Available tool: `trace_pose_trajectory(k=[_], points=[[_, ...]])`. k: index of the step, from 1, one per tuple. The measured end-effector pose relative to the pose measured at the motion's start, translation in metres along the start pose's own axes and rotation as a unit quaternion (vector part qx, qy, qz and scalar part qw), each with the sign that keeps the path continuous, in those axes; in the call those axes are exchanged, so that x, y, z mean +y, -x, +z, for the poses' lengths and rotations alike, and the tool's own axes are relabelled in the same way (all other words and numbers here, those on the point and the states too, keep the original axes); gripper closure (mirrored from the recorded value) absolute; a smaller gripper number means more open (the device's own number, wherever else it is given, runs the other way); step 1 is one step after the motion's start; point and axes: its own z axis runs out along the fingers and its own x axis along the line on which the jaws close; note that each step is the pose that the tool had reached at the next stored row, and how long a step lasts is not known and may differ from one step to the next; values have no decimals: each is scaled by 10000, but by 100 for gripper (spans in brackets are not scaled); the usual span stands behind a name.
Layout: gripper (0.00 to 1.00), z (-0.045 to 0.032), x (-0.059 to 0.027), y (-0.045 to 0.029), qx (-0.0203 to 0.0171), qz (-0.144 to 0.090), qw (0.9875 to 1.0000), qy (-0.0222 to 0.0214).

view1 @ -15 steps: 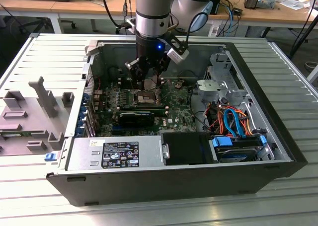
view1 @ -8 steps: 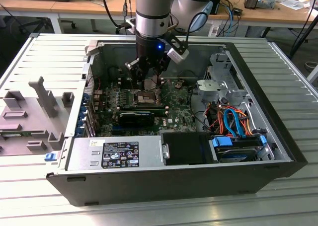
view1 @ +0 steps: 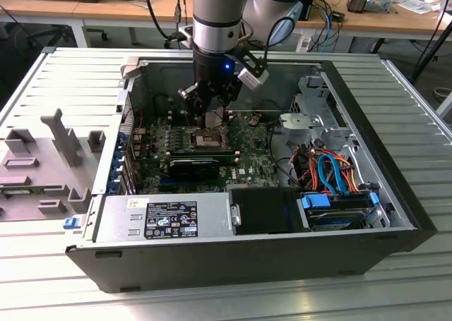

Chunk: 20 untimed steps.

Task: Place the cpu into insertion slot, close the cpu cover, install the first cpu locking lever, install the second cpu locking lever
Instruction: 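Place the cpu into insertion slot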

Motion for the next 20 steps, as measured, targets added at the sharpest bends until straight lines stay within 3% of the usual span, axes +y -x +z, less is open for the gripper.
trace_pose_trajectory(k=[20], points=[[46, 0, 0, 0, 0, -163, 9999, -3]])
